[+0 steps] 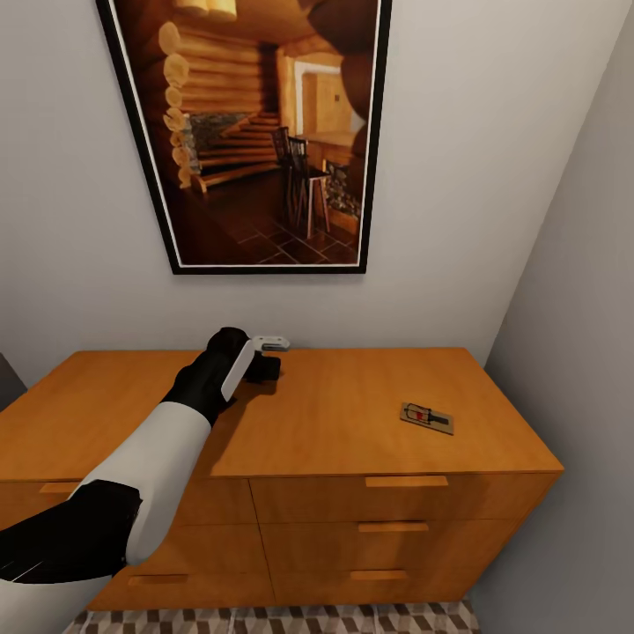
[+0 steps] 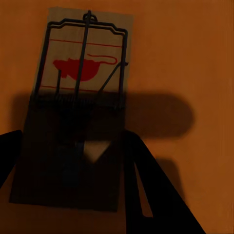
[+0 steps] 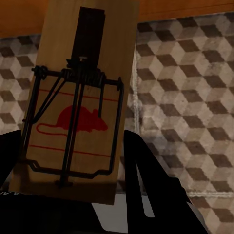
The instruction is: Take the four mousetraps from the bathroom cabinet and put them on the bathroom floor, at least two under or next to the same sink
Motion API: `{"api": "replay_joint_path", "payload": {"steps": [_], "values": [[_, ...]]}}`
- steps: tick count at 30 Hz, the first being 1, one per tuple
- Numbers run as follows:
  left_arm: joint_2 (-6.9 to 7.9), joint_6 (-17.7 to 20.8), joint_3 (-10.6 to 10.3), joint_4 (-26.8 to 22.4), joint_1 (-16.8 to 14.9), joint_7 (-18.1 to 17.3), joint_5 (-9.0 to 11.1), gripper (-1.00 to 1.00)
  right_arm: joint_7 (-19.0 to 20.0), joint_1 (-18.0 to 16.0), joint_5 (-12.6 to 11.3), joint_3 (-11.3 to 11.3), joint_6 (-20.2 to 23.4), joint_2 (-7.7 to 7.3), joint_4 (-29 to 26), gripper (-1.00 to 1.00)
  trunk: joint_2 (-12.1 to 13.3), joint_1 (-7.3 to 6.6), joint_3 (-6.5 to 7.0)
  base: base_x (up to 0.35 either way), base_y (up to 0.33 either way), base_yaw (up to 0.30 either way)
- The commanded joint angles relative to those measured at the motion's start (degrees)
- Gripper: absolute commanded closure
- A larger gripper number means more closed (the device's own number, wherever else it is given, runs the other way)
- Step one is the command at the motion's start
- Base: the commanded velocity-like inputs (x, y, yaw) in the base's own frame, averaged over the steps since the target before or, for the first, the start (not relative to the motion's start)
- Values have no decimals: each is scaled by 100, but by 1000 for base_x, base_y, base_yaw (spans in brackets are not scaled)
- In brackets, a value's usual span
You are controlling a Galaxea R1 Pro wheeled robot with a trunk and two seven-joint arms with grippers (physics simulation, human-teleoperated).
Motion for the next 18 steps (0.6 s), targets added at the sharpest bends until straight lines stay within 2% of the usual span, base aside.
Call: {"api": "replay_joint_path", "payload": {"steps": [1,11,18], "values": [[3,22,-11,-56,0,41,82,100,62,-3,-28,-48,-13,-2,5,100,-2,0,-7,0,0,0],[12,35,-7,-553,0,41,83,100,64,-3,-28,-48,-14,4,5,100,-2,0,-7,0,0,0],[12,35,-2,-652,0,41,83,100,61,-3,-28,-48,-14,4,5,100,-2,0,-7,0,0,0]]}}
